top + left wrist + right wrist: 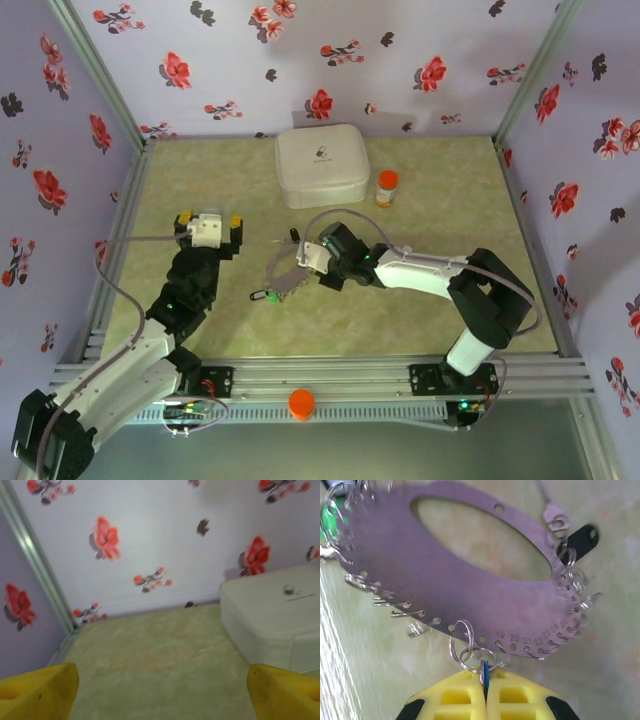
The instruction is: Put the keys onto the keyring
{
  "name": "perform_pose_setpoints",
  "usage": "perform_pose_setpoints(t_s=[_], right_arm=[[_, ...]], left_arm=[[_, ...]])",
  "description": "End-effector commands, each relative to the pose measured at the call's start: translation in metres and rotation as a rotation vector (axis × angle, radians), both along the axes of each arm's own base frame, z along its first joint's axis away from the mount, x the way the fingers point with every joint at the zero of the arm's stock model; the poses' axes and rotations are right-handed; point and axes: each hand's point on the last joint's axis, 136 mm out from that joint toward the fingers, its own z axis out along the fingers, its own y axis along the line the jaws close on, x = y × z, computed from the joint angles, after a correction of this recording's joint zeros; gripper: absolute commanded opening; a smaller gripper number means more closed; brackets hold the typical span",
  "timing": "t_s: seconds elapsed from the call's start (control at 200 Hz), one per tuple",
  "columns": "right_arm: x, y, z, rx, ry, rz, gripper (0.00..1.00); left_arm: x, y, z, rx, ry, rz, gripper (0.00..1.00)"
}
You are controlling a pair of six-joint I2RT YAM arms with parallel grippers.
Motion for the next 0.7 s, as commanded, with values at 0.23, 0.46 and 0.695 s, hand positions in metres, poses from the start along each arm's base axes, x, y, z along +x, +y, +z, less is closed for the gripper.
perform_pose_setpoints(t_s=[0.23, 0.46, 0.695], right_arm=[[-0.012, -0.064, -0.020, -0.209, 0.057, -0.022, 0.25], [0.025, -0.096, 0.034, 0.092, 0.008, -0.326, 0.42], [0.107, -0.232, 0.086, 0.339, -0.428, -1.044, 0.56]], left_arm=[[0.006, 0.052, -0.027, -0.034, 0.086, 0.200, 0.87], [0.016, 0.063, -0.049, 0.027, 0.118, 0.237, 0.89], [0.030, 0.080, -0.068, 0.003, 0.118, 0.295, 0.90]])
